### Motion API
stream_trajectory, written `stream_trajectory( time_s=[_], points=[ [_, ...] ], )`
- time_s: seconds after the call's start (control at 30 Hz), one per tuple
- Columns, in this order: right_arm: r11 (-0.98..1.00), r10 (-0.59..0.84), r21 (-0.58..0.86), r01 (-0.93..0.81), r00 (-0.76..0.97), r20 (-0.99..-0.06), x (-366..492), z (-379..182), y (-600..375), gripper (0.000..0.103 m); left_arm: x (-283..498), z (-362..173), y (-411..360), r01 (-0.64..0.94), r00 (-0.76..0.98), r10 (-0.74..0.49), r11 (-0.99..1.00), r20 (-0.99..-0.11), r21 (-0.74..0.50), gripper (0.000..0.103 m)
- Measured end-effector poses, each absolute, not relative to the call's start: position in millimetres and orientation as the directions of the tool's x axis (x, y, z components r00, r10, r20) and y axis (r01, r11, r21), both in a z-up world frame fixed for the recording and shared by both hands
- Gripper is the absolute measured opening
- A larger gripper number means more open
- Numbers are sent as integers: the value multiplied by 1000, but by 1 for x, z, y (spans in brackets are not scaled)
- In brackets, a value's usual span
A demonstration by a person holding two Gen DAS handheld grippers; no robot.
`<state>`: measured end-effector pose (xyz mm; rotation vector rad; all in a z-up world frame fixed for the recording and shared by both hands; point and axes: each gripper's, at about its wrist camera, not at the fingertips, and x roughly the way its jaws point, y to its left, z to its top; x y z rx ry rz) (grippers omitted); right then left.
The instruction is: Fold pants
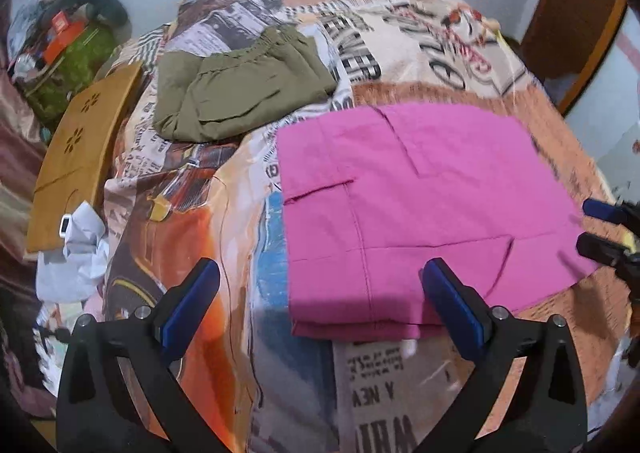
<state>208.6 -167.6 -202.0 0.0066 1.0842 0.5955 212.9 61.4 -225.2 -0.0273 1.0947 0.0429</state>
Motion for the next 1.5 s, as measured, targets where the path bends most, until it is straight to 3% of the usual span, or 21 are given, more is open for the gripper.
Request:
stream_trajectory(
  time_s=[0.2,0.4,0.67,0.97,1.03,1.2,1.3,1.5],
  points=[
    [815,513,325,-480,337,-790,204,-193,-153,81,204,-221,76,-113,412,-131,975,-902,-193,103],
    [807,508,331,-490,288,-812,204,-211,-135,81,198,-245,82,-179,316,-305,911,-899,-372,103],
    [801,492,317,-508,256,-832,207,-224,-130,82,202,-255,77,-214,271,-550,766,-790,-607,103],
    [790,509,335,-514,244,-826,205,-227,-133,84,224,-260,74,-241,334,-532,750,-778,-616,103],
    [789,508,333,-517,243,-826,205,-227,-132,84,227,-258,71,-231,360,-476,788,-803,-571,96],
    [788,502,322,-526,244,-830,203,-228,-130,86,232,-256,66,-250,388,-280,885,-878,-393,56],
    [787,501,322,-526,241,-831,204,-228,-129,86,236,-257,69,-256,415,-235,897,-879,-360,43],
    [785,509,330,-525,240,-827,204,-227,-130,86,236,-247,60,-199,467,-139,946,-873,-257,28]
  ],
)
